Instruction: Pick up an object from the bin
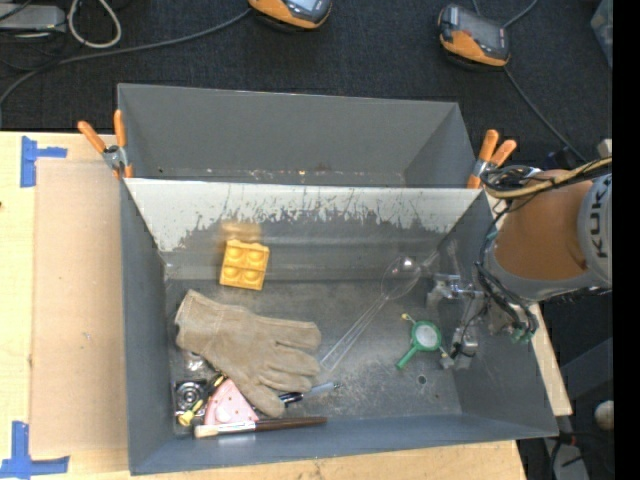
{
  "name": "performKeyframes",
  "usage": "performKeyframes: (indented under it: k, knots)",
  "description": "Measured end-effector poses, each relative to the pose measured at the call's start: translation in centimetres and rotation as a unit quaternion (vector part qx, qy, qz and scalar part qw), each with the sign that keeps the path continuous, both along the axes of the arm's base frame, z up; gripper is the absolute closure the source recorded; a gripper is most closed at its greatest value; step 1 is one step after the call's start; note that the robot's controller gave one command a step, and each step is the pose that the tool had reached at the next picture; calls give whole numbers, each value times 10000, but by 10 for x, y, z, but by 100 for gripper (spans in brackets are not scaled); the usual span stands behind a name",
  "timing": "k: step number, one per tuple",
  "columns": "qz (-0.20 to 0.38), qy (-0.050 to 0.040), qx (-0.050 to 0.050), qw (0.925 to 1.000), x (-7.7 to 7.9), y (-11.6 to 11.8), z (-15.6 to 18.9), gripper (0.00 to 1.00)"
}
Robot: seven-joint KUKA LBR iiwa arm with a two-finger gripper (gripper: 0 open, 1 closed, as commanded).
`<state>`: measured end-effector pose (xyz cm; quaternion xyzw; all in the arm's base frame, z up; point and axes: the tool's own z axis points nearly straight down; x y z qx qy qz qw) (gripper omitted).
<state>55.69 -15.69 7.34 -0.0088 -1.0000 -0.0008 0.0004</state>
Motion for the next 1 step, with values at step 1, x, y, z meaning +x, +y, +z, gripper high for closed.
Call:
performKeyframes:
  k: [1]
  knots:
    - [-75, -77, -17, 9999, -13, -1, 83, 0]
